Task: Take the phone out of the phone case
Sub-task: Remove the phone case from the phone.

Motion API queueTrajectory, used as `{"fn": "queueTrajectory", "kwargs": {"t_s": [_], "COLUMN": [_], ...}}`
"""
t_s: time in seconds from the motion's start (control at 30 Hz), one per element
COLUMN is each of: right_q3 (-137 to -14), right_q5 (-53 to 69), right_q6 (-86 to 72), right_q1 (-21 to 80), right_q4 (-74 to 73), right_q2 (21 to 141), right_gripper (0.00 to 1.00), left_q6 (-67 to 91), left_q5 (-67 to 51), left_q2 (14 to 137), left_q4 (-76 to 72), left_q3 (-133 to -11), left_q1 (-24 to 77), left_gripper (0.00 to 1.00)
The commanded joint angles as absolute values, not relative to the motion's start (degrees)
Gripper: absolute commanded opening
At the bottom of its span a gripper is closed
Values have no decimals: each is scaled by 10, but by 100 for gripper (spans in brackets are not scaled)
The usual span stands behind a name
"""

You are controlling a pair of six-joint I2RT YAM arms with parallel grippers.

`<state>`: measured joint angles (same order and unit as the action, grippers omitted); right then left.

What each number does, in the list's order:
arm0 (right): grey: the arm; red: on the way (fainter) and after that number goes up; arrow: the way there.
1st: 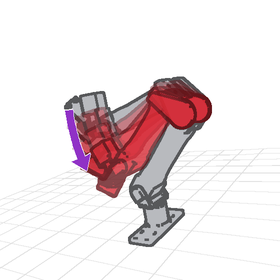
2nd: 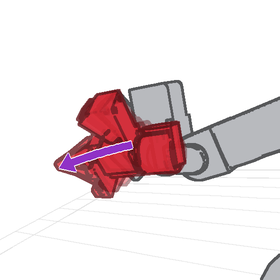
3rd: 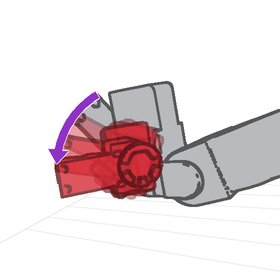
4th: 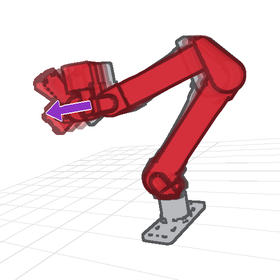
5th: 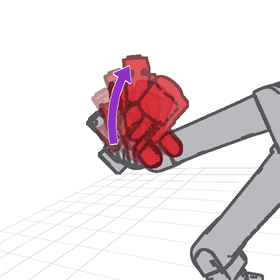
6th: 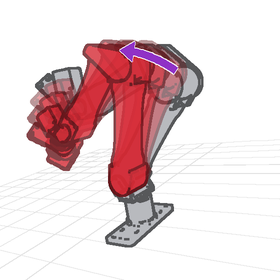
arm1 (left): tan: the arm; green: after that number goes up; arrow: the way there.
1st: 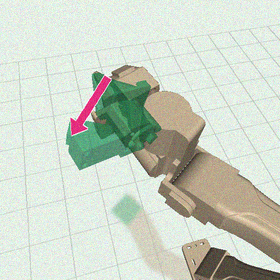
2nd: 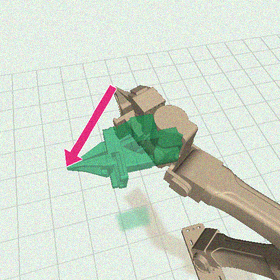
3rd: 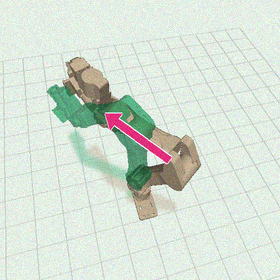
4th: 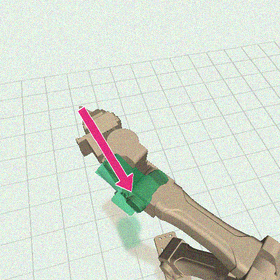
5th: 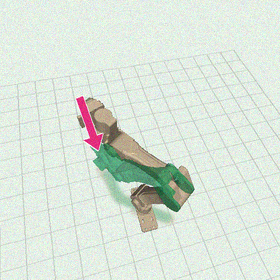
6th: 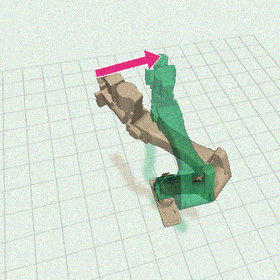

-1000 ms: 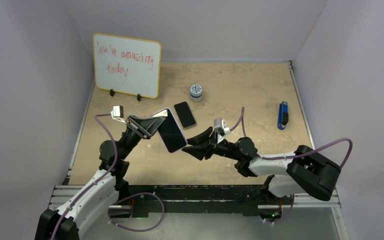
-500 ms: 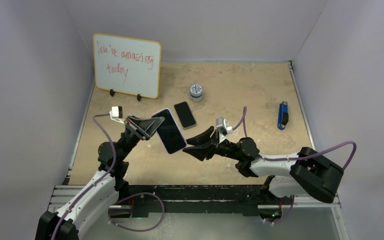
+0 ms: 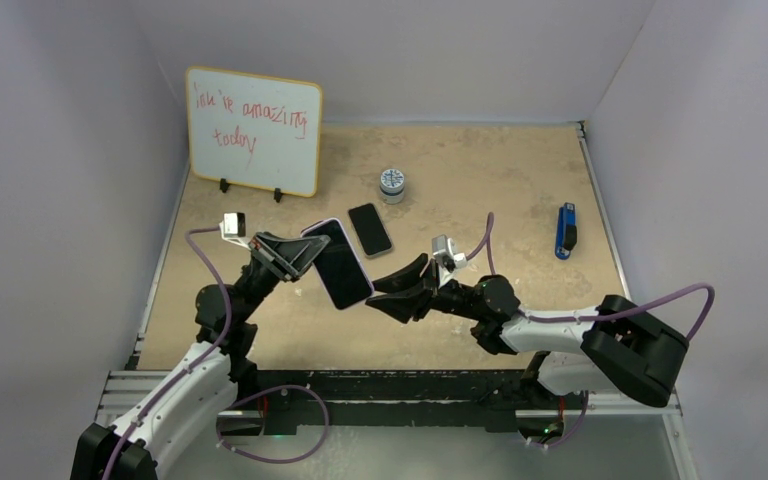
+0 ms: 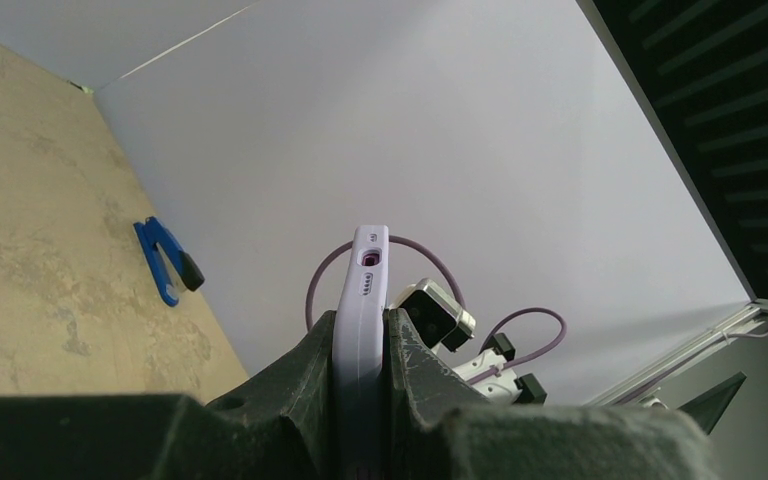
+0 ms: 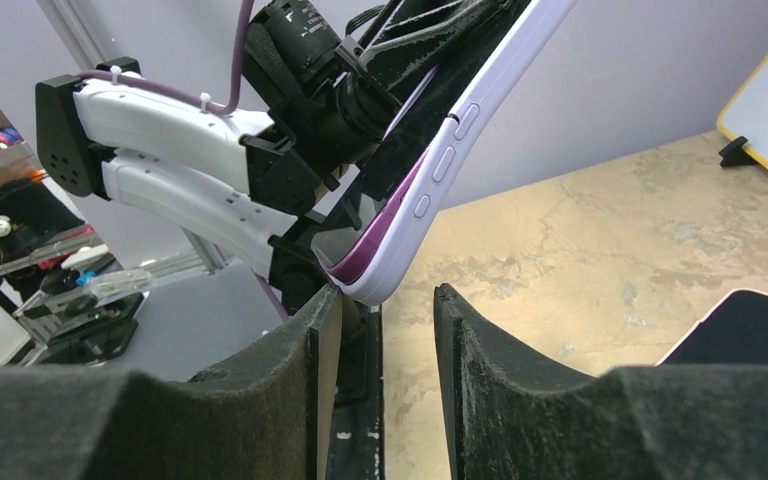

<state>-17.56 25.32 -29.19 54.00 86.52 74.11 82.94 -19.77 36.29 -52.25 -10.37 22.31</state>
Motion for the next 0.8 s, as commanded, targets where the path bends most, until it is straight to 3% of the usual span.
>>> {"fn": "queueTrajectory", "kwargs": {"t_s": [0.0,0.4,0.77], "right_q3": [-196,-206,-203], "right_q5": [263,261,230], "right_q6": [-300,-308,-311], "right_q1": [543,541,520], "right_q4": [977,973,948], "right_q2": [742,753,768], "right_gripper": [41,40,26], "left_q6": [841,838,865], "left_q5": [-201,-209,-214], "left_q2": [349,360,363], "left_q4": [-575,-574,-599], "left_q3": [-116,-116,-105], "left_q1": [227,229,231], "left_gripper": [0,0,0]}}
